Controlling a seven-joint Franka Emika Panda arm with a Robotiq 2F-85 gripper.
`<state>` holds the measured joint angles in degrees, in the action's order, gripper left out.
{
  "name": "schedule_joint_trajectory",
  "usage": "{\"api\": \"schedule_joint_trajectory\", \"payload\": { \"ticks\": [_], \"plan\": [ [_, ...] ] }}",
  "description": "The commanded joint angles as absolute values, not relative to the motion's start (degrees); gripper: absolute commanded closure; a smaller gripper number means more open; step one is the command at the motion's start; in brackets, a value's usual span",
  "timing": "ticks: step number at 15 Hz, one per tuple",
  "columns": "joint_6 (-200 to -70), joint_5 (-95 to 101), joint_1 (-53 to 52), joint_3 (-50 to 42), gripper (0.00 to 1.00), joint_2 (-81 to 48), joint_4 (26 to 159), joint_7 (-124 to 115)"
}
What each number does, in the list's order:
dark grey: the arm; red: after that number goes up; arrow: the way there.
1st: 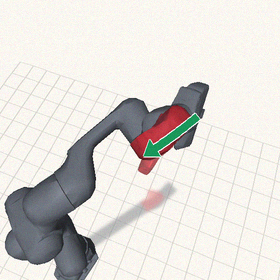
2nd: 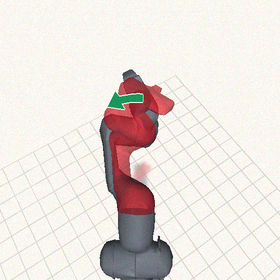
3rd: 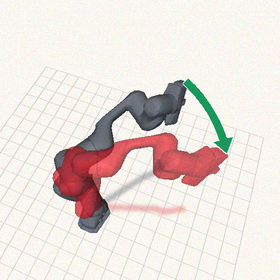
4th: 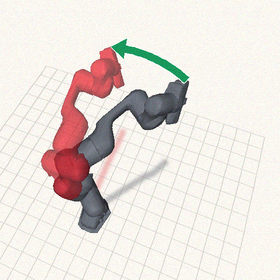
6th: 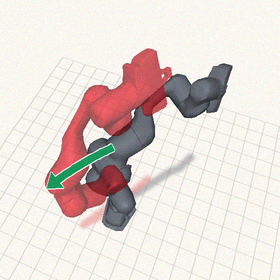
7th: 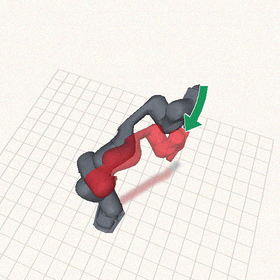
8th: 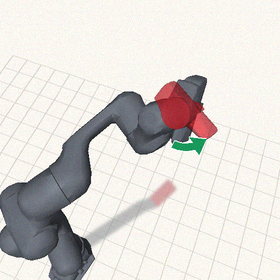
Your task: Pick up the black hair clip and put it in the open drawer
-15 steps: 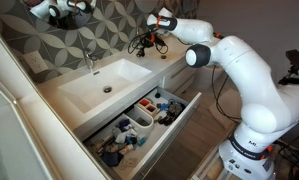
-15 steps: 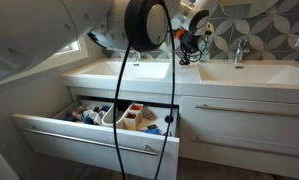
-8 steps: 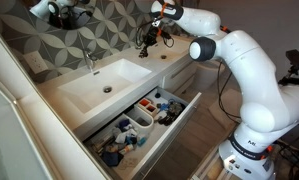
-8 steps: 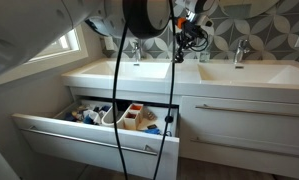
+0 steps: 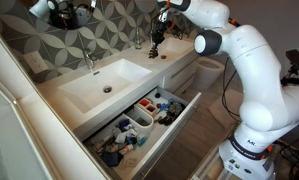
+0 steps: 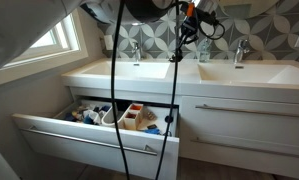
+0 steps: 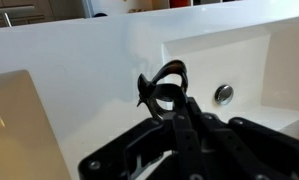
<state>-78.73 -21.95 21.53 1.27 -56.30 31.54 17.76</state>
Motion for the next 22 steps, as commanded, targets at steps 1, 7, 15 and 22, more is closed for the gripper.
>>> {"api": "schedule_joint_trajectory", "payload": {
  "ticks": [1,7,15,22],
  "plan": [
    [-78.1,-18.89,20.32,-0.1,0.99,-53.01,35.42,23.87],
    [-78.33,-19.36,18.98,0.9,0.94,-54.75,33.35,23.68],
    [-76.19,-19.25,17.04,1.56,0.99,-52.9,37.37,24.79],
    [-73.31,-18.97,12.64,1.85,0.99,-47.73,52.27,25.38]
  ]
}}
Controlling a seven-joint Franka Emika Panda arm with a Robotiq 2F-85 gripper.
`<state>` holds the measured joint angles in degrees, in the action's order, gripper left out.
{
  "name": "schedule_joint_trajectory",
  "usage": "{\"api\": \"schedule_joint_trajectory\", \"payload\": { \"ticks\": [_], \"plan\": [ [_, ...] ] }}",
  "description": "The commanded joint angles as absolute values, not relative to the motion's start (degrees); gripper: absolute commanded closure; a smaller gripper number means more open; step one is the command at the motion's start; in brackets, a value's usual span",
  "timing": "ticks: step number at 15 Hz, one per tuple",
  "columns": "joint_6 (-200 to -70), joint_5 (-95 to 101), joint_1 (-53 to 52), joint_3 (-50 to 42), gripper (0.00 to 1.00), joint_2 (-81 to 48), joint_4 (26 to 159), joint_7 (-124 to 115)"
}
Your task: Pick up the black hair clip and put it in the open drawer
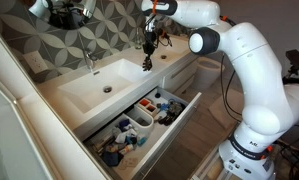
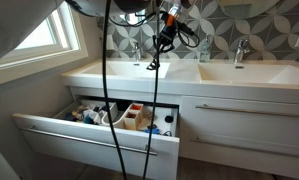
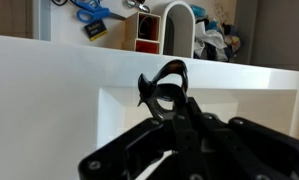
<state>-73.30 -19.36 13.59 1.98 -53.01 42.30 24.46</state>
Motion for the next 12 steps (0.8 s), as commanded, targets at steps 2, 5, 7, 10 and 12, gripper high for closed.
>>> {"api": "schedule_joint_trajectory", "payload": {
  "ticks": [2,5,7,10,12],
  "plan": [
    [-73.79,-18.67,11.85,1.49,0.99,-45.87,57.99,25.71],
    [-74.95,-19.03,11.73,1.11,0.99,-43.27,65.63,25.44],
    [-76.41,-19.11,11.69,0.32,0.99,-41.17,70.68,24.5],
    [-79.61,-18.78,12.62,0.73,0.99,-37.27,77.91,24.36],
    [-82.56,-18.94,12.87,0.33,0.99,-34.36,82.86,24.21]
  ]
}}
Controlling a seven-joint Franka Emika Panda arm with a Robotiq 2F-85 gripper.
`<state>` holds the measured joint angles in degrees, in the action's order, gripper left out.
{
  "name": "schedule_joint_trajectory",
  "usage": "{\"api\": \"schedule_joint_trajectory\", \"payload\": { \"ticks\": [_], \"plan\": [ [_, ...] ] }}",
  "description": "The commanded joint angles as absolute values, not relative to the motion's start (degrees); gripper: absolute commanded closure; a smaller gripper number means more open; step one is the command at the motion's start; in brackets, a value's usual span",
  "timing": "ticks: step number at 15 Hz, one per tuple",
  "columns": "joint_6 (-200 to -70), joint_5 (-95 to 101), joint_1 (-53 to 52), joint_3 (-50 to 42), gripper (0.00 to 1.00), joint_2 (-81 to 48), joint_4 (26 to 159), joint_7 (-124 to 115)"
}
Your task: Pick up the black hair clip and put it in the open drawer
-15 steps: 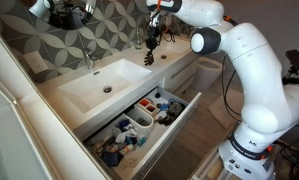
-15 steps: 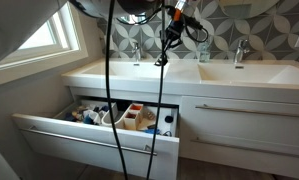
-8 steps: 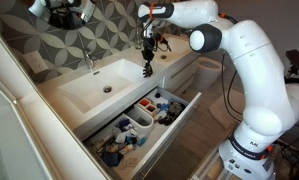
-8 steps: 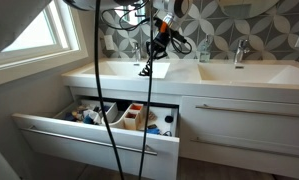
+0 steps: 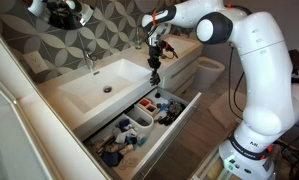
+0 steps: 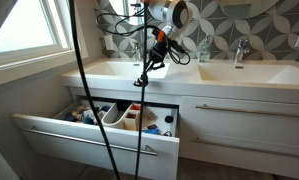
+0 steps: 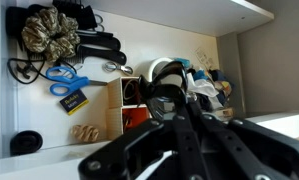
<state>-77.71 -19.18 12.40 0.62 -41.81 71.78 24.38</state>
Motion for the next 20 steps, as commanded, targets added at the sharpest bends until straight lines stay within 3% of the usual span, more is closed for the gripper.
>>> {"api": "schedule_joint_trajectory", "payload": {
  "ticks": [1,13,15,20],
  "plan": [
    [-84.25,-19.22,12.97,0.12,0.99,-32.8,85.41,23.99],
    [-107.22,-25.26,14.13,-2.73,0.99,-16.96,118.35,26.2],
    [-104.56,-23.43,13.38,-2.82,0.94,-20.54,113.3,24.75],
    [-107.55,-24.6,14.03,-3.38,0.94,-19.63,117.7,25.53]
  ]
}}
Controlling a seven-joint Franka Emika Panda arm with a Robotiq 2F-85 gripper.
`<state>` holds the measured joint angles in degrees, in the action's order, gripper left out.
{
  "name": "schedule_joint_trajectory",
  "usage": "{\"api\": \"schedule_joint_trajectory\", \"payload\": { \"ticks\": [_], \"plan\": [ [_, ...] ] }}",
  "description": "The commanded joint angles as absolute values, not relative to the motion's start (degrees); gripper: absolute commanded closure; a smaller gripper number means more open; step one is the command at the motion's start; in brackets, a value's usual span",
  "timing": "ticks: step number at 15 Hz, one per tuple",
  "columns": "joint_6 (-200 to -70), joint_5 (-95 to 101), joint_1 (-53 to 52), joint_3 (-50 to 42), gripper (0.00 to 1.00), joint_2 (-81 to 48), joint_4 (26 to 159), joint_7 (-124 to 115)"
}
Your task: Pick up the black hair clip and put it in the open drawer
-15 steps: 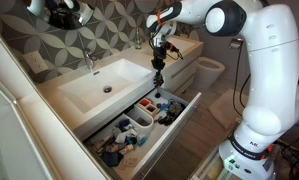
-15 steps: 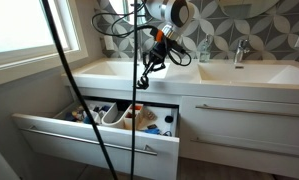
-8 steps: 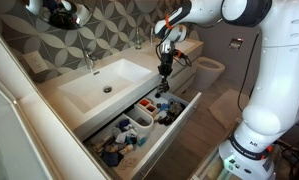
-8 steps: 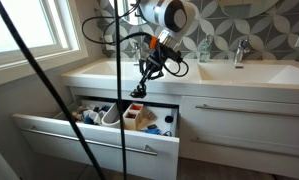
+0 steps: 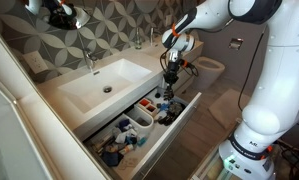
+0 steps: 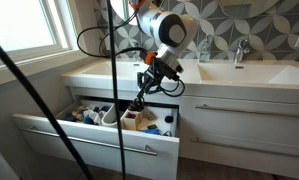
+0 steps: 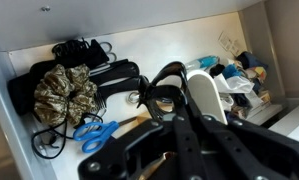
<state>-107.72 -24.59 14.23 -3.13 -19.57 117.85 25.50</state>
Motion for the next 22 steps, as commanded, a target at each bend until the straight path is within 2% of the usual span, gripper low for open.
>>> {"api": "schedule_joint_trajectory", "payload": {
  "ticks": [1,2,15,22],
  "plan": [
    [-107.55,-24.62,14.0,-3.4,0.94,-19.45,117.74,25.54],
    [-107.55,-24.63,13.98,-3.41,0.99,-19.27,117.78,25.54],
    [-123.65,-37.12,19.14,0.25,0.99,-31.53,114.07,35.59],
    [-125.55,-40.18,18.07,2.05,0.99,-38.45,107.52,33.8]
  ]
}}
